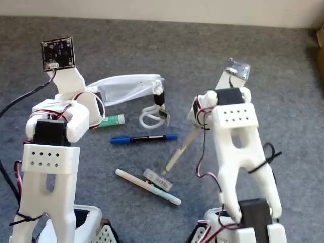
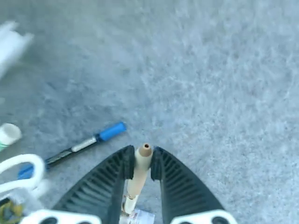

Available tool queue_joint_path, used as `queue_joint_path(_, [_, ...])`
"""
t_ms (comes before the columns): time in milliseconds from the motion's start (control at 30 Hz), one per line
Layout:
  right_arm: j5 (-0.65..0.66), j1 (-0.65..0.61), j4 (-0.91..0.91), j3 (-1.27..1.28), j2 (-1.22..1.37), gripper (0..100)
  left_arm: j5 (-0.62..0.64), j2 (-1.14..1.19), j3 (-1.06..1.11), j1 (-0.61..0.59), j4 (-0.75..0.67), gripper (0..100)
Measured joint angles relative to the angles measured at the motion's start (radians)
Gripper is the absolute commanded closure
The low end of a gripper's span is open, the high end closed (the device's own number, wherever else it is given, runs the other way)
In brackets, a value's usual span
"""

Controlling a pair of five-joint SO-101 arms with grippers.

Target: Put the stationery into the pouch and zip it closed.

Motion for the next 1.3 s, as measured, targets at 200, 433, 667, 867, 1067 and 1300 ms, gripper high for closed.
queue_joint_path(200, [0.000, 0.000, 0.002, 0.000, -0.123, 99.5, 0.002, 0.000, 0.000, 0.000, 0.000, 99])
queue_joint_path(433, [0.006, -0.002, 0.002, 0.002, -0.269, 99.5, 0.002, 0.000, 0.000, 0.000, -0.018, 99])
queue_joint_path(667, [0.006, -0.101, 0.002, 0.002, -0.440, 99.5, 0.002, 0.000, 0.000, 0.000, -0.026, 99])
queue_joint_path(867, [0.006, -0.195, 0.002, 0.002, -0.543, 99.5, 0.002, 0.000, 0.000, 0.000, -0.029, 99])
queue_joint_path(1067, [0.006, -0.262, -0.032, 0.002, -0.624, 99.5, 0.002, 0.000, 0.000, 0.000, -0.032, 99])
queue_joint_path(1300, [0.080, -0.290, -0.173, 0.002, -0.689, 99.5, 0.002, 0.000, 0.000, 0.000, -0.032, 99])
